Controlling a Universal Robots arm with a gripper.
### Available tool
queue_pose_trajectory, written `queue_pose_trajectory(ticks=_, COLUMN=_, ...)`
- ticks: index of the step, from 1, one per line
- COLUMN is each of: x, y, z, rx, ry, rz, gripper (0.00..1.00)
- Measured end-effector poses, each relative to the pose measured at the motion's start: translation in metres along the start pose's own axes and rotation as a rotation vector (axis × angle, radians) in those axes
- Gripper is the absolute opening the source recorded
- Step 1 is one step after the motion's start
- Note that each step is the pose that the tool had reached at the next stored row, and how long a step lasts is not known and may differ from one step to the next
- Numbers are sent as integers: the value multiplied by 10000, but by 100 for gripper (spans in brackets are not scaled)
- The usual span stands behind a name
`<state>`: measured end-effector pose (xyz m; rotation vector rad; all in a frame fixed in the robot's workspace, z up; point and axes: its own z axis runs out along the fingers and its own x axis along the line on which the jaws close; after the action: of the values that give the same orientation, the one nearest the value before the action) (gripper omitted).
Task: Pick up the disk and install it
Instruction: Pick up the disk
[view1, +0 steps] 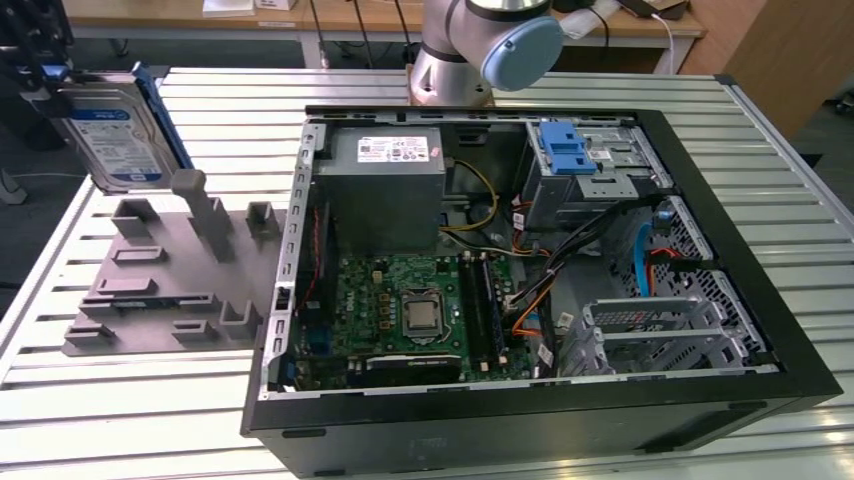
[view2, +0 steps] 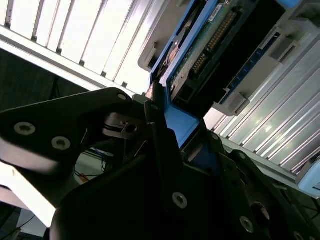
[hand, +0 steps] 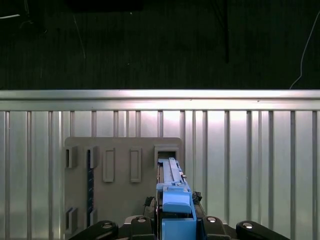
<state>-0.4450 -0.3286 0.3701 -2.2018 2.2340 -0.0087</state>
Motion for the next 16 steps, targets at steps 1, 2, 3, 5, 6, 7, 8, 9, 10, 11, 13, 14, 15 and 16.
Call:
queue_pose_trajectory(ticks=1, x=0, y=0, z=-7, rx=0, ry=0, rz=0, gripper=36)
queue_pose_trajectory(ticks=2, x=0, y=0, z=-14, rx=0, ry=0, rz=0, gripper=36)
queue_pose_trajectory(ticks=3, x=0, y=0, z=-21, rx=0, ry=0, rz=0, gripper=36)
queue_pose_trajectory(ticks=5, x=0, y=0, z=-35, rx=0, ry=-1, rz=0, gripper=36)
queue_pose_trajectory(ticks=6, x=0, y=0, z=-42, rx=0, ry=0, rz=0, gripper=36)
queue_pose_trajectory(ticks=7, x=0, y=-1, z=-50, rx=1, ry=0, rz=0, gripper=36)
queue_pose_trajectory(ticks=8, x=0, y=-1, z=-58, rx=0, ry=0, rz=0, gripper=36)
queue_pose_trajectory(ticks=9, x=0, y=0, z=-65, rx=0, ry=0, rz=0, gripper=36)
queue_pose_trajectory(ticks=10, x=0, y=-1, z=-72, rx=1, ry=0, rz=0, gripper=36)
queue_pose_trajectory(ticks=11, x=0, y=-1, z=-80, rx=1, ry=-1, rz=1, gripper=36)
queue_pose_trajectory(ticks=13, x=0, y=-1, z=-94, rx=1, ry=0, rz=0, gripper=36)
queue_pose_trajectory(ticks=14, x=0, y=-1, z=-101, rx=1, ry=0, rz=0, gripper=36)
queue_pose_trajectory(ticks=15, x=0, y=-1, z=-109, rx=0, ry=0, rz=0, gripper=36)
queue_pose_trajectory(ticks=16, x=0, y=-1, z=-116, rx=0, ry=0, rz=0, gripper=36)
